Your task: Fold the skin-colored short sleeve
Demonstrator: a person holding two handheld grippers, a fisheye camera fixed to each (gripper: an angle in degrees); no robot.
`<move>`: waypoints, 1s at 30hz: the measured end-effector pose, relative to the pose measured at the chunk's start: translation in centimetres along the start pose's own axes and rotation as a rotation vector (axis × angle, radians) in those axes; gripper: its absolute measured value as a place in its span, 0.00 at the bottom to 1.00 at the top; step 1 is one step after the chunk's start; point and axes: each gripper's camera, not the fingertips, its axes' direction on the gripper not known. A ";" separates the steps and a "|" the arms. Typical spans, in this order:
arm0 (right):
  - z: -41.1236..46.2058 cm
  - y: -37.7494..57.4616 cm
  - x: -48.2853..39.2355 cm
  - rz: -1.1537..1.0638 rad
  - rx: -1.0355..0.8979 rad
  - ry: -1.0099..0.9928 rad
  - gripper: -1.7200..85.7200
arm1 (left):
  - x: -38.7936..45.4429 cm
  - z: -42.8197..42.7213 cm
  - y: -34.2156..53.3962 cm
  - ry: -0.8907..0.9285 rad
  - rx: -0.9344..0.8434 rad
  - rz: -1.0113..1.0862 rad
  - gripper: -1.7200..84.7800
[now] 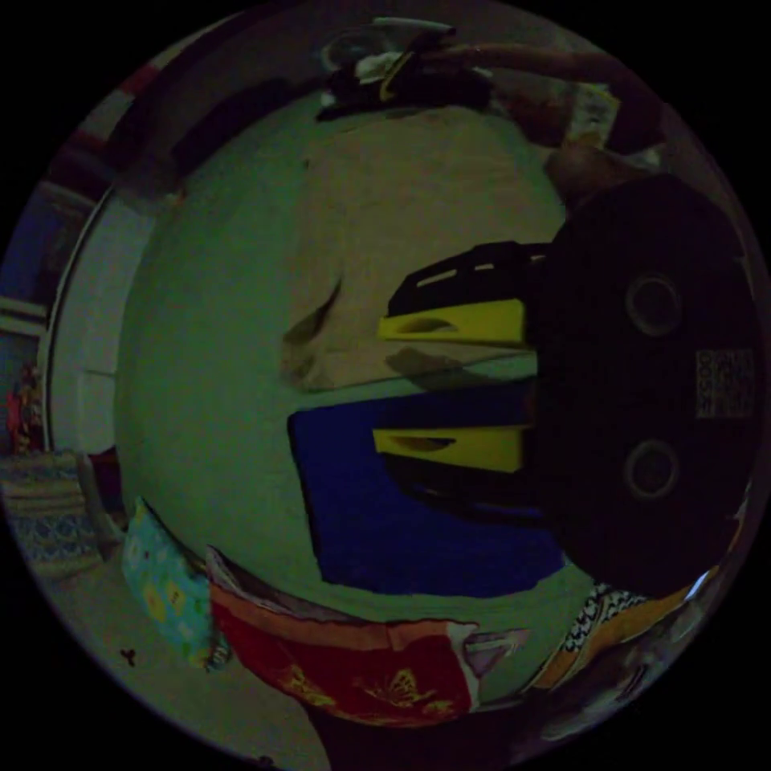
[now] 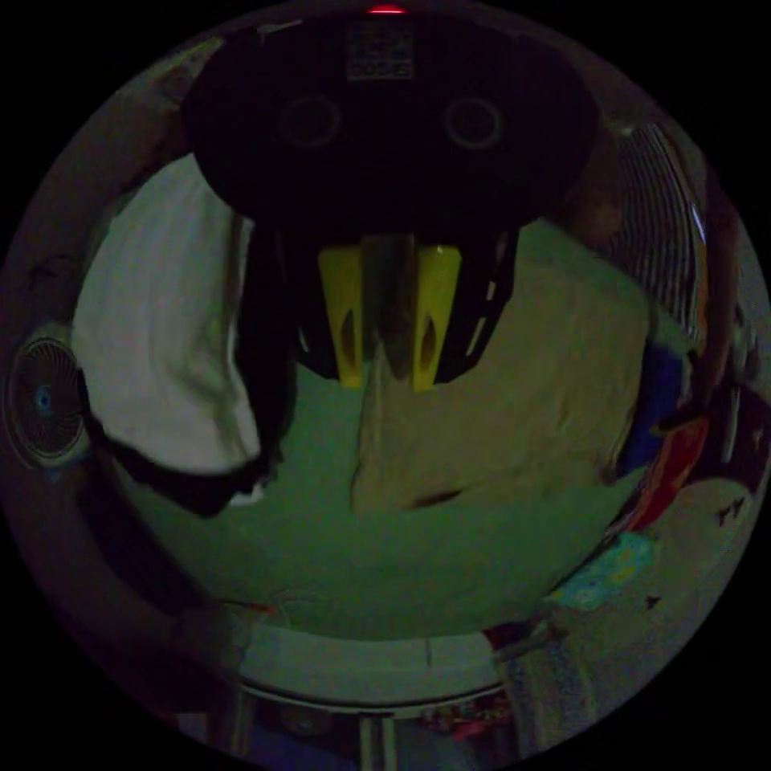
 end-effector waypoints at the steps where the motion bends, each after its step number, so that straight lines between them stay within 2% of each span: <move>1: 0.0 0.7 0.0 -0.005 -0.008 -0.014 0.13 | 0.6 0.0 1.6 0.049 0.013 0.016 0.20; 5: 1.5 3.5 1.0 0.032 -0.061 -0.072 0.16 | 3.9 1.7 6.2 0.224 0.000 0.042 0.22; 10: 4.4 2.5 2.2 0.074 -0.097 -0.030 0.16 | 8.0 6.3 6.7 0.211 -0.077 0.008 0.23; 13: 3.6 2.1 2.6 0.047 -0.040 -0.041 0.06 | 10.4 7.2 5.7 0.120 -0.079 -0.014 0.20; 15: 2.2 2.4 3.5 0.039 0.001 -0.077 0.01 | 11.8 6.7 5.5 0.139 -0.065 0.002 0.15; 17: 1.4 3.0 4.6 0.062 0.008 -0.140 0.01 | 13.4 5.0 5.8 0.145 -0.005 0.008 0.09; 19: 1.2 4.1 5.6 0.086 0.001 -0.168 0.01 | 14.3 4.2 6.3 0.165 -0.001 -0.002 0.08; 25: 3.7 7.2 7.9 0.120 -0.038 -0.226 0.01 | 16.5 6.8 9.1 0.187 -0.078 -0.101 0.08; 28: 2.7 7.3 9.4 0.120 0.009 -0.249 0.04 | 17.8 6.7 10.4 0.292 -0.037 -0.164 0.10; 30: 1.4 7.2 10.5 0.103 0.052 -0.251 0.05 | 19.8 5.7 10.8 0.293 -0.002 -0.138 0.11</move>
